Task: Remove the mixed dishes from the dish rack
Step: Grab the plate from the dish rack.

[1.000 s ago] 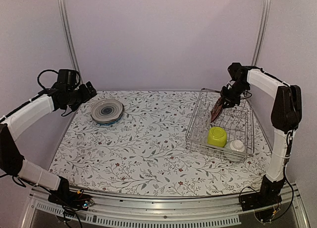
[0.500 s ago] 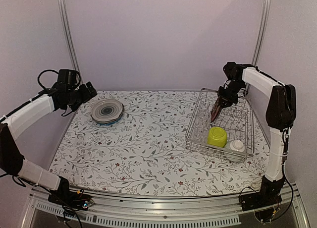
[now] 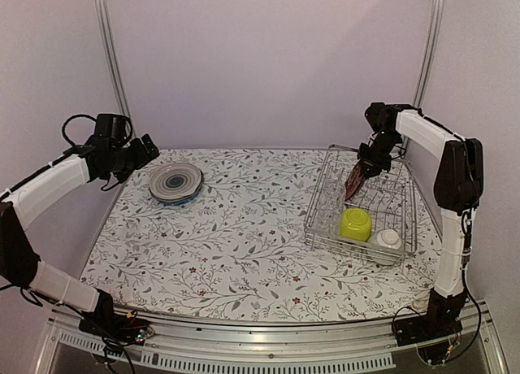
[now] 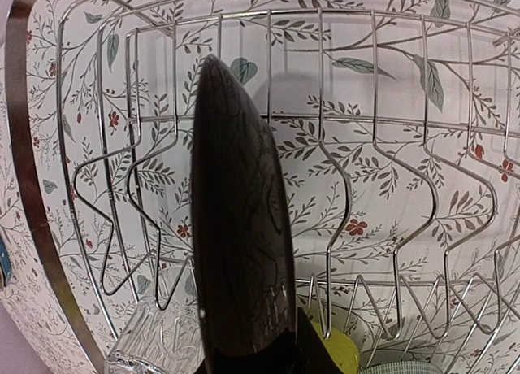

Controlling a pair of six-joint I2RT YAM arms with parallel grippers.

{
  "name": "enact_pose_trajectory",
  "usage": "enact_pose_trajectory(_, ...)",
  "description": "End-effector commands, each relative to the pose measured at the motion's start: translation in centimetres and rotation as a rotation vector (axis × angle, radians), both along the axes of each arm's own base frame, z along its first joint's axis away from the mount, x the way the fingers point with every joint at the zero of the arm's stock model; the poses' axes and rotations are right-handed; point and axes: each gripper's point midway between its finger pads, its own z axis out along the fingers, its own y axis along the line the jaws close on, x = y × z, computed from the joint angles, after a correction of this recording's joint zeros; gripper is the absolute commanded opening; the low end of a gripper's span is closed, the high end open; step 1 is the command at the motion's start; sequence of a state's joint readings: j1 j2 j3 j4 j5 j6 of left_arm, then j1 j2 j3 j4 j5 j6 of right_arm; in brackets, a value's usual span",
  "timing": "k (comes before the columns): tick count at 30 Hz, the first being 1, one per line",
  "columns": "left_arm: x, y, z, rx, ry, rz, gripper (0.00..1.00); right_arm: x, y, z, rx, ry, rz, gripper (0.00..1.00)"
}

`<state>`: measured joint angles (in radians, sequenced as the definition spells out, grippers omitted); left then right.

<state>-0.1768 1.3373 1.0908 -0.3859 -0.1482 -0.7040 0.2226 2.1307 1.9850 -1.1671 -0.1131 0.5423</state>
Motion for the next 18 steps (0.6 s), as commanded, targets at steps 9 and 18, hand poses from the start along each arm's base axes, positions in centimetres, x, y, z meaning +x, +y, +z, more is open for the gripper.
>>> enact_pose_trajectory(9,0.2,-0.2,-0.4,0.0,0.003,-0.001,1.0,0.8,1.4,5.4,0.043,-0.118,0.034,0.07)
enact_pose_trajectory(18,0.4,-0.3,-0.6,-0.011,0.001,-0.003,0.99,0.2,0.7,7.2,0.001,-0.131,0.051,0.03)
